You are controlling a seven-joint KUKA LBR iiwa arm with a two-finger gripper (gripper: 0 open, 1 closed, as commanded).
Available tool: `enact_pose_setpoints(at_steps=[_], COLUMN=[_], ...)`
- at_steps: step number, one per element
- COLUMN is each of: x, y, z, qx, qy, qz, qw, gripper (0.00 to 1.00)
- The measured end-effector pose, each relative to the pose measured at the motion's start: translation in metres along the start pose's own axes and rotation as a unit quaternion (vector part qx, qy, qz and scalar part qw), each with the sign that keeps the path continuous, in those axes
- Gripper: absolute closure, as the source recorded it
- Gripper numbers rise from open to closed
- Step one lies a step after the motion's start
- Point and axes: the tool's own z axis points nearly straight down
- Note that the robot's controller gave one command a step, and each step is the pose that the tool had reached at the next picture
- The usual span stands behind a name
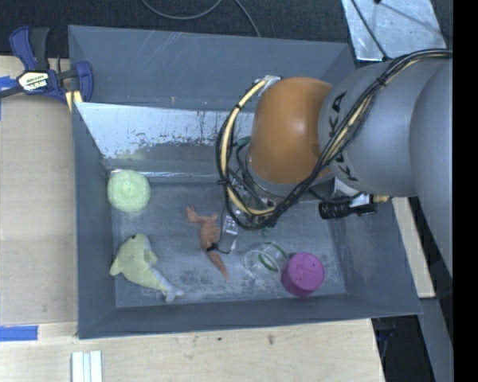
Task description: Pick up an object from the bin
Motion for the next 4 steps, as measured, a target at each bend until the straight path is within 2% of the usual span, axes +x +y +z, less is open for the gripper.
enact_pose_setpoints(at_steps=[1, 2, 3, 4], x=[-0.006, -0.002, 0.003, 0.003], y=[0.001, -0.002, -0.005, -0.005], z=[0.004, 0.04, 0.069, 0.069], qx=[0.0, -0.001, 0.0, 0.0], qy=[-0.0017, -0.0021, -0.0006, -0.0006], qz=[-0.08, -0.128, -0.041, -0.041], qw=[0.9968, 0.9917, 0.9991, 0.9992], gripper=[0.0, 0.0, 1.0, 1.0])
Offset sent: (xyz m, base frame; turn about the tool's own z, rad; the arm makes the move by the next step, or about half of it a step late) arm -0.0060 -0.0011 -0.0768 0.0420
